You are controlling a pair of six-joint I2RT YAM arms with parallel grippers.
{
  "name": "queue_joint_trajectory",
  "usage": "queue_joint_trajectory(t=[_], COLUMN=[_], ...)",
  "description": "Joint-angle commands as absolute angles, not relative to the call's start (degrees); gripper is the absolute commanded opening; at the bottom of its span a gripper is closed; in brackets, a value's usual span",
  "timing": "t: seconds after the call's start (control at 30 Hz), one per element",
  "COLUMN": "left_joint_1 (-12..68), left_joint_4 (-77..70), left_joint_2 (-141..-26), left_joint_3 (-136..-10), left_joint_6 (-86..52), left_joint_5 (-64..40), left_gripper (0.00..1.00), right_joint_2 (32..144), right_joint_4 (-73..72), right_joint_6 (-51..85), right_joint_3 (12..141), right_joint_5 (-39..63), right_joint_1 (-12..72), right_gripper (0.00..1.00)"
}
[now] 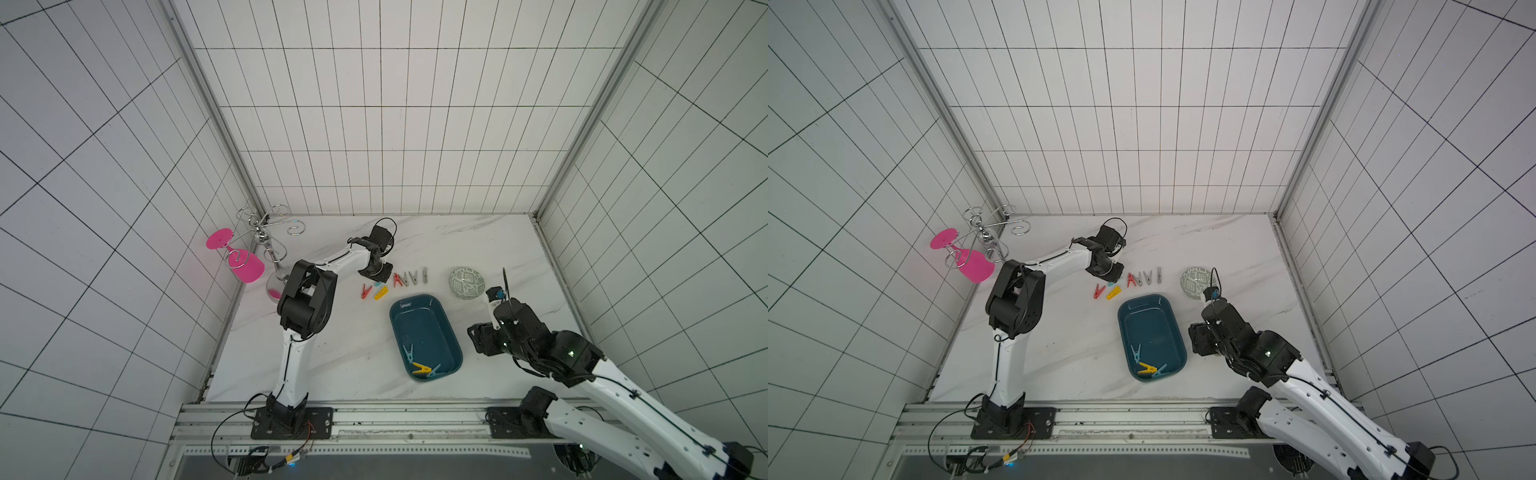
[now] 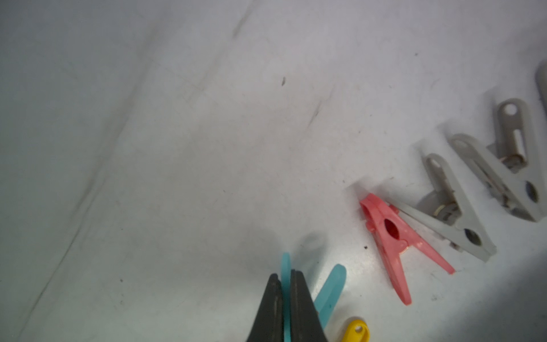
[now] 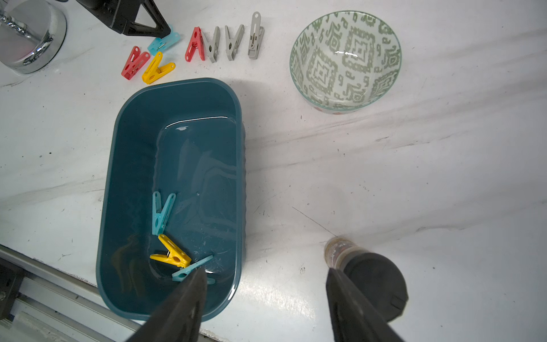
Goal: Take the clothespins out of the storage box
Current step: Place the clothespin at the center of the board, then pick up the clothespin from the storage box.
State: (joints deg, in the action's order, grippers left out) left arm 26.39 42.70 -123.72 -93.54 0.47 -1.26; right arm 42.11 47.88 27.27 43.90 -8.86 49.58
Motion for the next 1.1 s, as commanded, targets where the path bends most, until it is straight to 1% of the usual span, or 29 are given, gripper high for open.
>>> queue_joint_trajectory(t=[0.0, 0.1, 0.23, 0.3, 0.47, 0.7, 0.93, 1.07], left_joint_1=[26.10, 26.08, 26.09, 26.24, 27.72, 33.04, 40.81, 46.96], left_joint_4=[42.55, 42.62, 42.63, 42.97, 46.04, 51.93, 55.96, 54.15], left_joint_2=[-125.08, -124.61, -122.67, -121.35, -116.98, -109.53, -104.53, -100.70], left_joint_3=[-95.09, -95.08, -94.51, -94.22, -93.58, -91.74, -88.16, -83.85], left_joint_6=[0.64, 0.53, 0.00, -0.34, -1.75, -7.12, -14.03, -16.81], left_joint_5=[-0.65, -1.17, -2.20, -2.53, -2.56, -2.99, -4.31, -1.92], left_gripper=[0.09, 0.16, 0.30, 0.33, 0.36, 0.39, 0.40, 0.41], right_joint_2=[41.92, 41.83, 42.02, 42.25, 43.05, 43.76, 43.33, 43.11], right_joint_4=[48.26, 48.26, 48.28, 48.25, 48.38, 48.40, 48.44, 49.07], right_joint_6=[27.60, 27.60, 27.52, 27.43, 27.25, 26.98, 26.90, 26.98], right_joint_3=[42.61, 42.61, 42.63, 42.69, 42.89, 43.01, 43.11, 43.59], right_joint_5=[-10.20, -10.38, -10.63, -10.72, -10.31, -10.04, -10.63, -10.63], right_joint_1=[50.10, 50.09, 50.10, 50.10, 50.10, 50.10, 50.10, 50.12], right_gripper=[0.68, 0.68, 0.68, 0.68, 0.69, 0.69, 0.69, 0.68])
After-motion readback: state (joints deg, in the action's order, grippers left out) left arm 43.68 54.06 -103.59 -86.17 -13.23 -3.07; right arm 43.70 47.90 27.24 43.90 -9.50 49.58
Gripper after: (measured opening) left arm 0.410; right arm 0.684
